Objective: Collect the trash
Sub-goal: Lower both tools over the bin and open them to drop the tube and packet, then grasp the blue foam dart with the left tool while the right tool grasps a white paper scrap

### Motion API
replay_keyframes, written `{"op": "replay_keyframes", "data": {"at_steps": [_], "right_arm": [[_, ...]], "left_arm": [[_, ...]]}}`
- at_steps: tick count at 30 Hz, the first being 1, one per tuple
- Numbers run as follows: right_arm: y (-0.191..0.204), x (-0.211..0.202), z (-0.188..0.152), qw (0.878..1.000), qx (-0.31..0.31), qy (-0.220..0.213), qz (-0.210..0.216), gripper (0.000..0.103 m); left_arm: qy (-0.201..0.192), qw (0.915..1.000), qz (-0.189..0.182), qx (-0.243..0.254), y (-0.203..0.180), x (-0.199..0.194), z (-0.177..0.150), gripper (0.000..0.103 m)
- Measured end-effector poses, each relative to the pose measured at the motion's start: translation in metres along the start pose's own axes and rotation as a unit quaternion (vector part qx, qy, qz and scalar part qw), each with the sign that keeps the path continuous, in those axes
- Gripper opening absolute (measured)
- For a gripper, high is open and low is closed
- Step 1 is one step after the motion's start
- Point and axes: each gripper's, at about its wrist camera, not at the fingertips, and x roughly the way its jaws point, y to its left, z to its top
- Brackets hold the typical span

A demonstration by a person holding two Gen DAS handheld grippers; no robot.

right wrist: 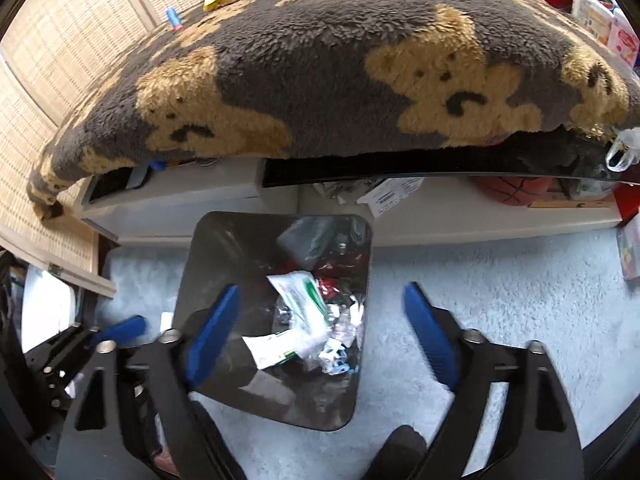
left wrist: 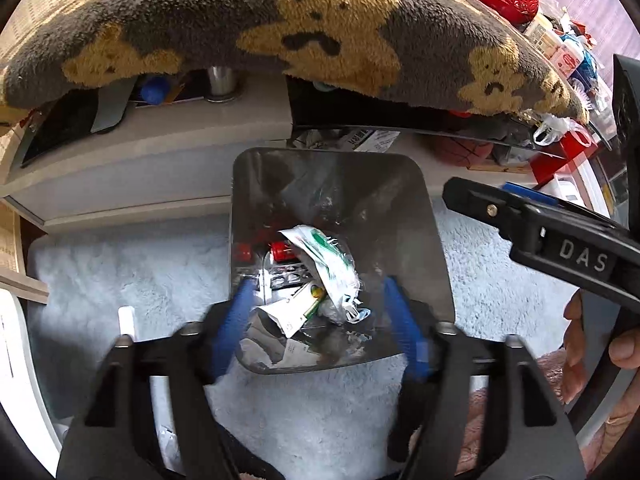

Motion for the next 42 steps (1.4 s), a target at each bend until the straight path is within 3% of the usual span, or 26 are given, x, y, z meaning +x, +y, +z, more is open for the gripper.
{"op": "replay_keyframes", "data": {"at_steps": [1,3,6,15,19,23,28,37,42], "right_arm": [[0.001,0.0,0.0,1.0,-0.004,-0.002,-0.004,0.098],[0.003,-0.002,0.0,1.0,-0.014,-0.006,-0.012,0.098],[0.003,-0.001,0.0,1.0,-0.018,-0.004,-0.015,0.099],[-0.014,-0.013,0.003,1.0,0.016,-0.013,0.005,0.099],[-0.021,-0.034,0.019,0.998,0.037,-0.044,0.023,0.099],[-0.026,-0.052,0.054,0.996,0.043,-0.074,0.012,0.099],[-0.025,-0.068,0.105,0.993,0.032,-0.111,0.007,0.099],[-0.024,-0.054,0.181,0.991,0.022,-0.132,-0.007,0.099],[-0.008,-0.038,0.207,0.989,0.003,-0.145,0.01,0.096]], "left_arm": [[-0.002,1.0,0.002,0.001,0.001,-0.001,0.0,0.076],[-0.005,1.0,0.008,0.0,0.002,-0.004,0.0,0.086],[-0.01,0.9999,0.011,-0.001,0.004,-0.008,0.001,0.094],[-0.01,0.9998,0.019,-0.001,0.009,-0.013,0.001,0.095],[-0.037,0.9989,0.027,0.003,0.012,-0.037,0.016,0.095],[-0.061,0.9974,0.033,-0.02,0.023,-0.058,0.049,0.095],[-0.088,0.9946,0.055,-0.007,0.026,-0.072,0.091,0.095],[-0.129,0.9891,0.07,-0.011,0.041,-0.075,0.174,0.094],[-0.139,0.987,0.078,-0.019,0.055,-0.067,0.214,0.083]]}}
